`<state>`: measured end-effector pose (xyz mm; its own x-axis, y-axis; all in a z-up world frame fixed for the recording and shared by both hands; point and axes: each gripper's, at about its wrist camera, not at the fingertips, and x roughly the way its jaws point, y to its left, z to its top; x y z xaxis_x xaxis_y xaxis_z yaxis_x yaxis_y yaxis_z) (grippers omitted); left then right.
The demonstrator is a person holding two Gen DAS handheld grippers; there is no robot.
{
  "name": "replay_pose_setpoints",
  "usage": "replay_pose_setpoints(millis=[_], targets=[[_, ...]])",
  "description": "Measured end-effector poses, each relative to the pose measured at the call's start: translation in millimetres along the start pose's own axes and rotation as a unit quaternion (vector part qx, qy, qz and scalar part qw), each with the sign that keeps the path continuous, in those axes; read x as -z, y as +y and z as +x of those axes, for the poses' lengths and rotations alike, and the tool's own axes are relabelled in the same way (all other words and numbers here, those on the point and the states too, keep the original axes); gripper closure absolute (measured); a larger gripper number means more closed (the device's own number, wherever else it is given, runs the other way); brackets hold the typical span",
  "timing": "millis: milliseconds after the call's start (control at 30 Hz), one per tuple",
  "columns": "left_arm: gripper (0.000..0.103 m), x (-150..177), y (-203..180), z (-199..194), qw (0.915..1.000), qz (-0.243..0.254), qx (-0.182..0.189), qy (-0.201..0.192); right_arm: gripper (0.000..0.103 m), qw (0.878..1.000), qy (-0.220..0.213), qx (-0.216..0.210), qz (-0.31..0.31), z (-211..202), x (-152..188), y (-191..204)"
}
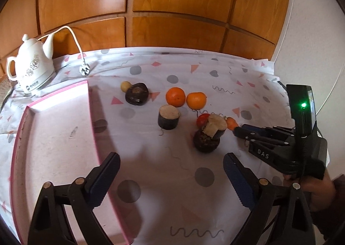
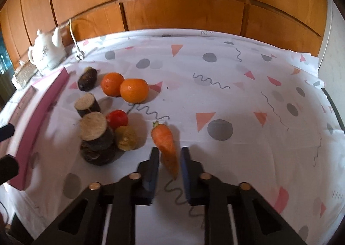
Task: Organize fruits
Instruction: 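Grasp the wooden log slice with the left tool while the right tool grasps the carrot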
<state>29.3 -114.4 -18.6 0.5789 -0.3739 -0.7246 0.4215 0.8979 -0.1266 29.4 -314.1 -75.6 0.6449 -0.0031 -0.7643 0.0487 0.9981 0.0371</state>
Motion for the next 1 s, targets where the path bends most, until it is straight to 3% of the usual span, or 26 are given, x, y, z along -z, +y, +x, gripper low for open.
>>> replay_pose_setpoints(millis=[267,433,700,900,1000], targets=[[0.025,-3.6,-16.0,22.9,0.9996,0.004,0.018,0.020,0.093,0.999,-0.021,0.027,-0.018,-7.3,5.3,-3.0],[0.026,-13.7,-32.7,39.7,0.9991,0.010,0.031,0.027,0.093,0.998,-0.031,0.046,-0.009,-11.3,8.8,-12.3],[0.033,-25.0,-48.3,64.7,0.9990,0.013,0.024,0.035,0.093,0.998,-0.042,0.034,0.019,-11.0,12.2,-22.7],[0.049,-29.5,-56.9,83.3,0.9988,0.014,0.015,0.044,0.093,0.998,-0.044,0.027,0.026,-11.7,13.3,-26.0],[0.062,-29.5,-56.0,89.2,0.9988,0.009,0.014,0.047,0.093,0.998,-0.044,0.025,0.028,-11.3,13.5,-26.9]])
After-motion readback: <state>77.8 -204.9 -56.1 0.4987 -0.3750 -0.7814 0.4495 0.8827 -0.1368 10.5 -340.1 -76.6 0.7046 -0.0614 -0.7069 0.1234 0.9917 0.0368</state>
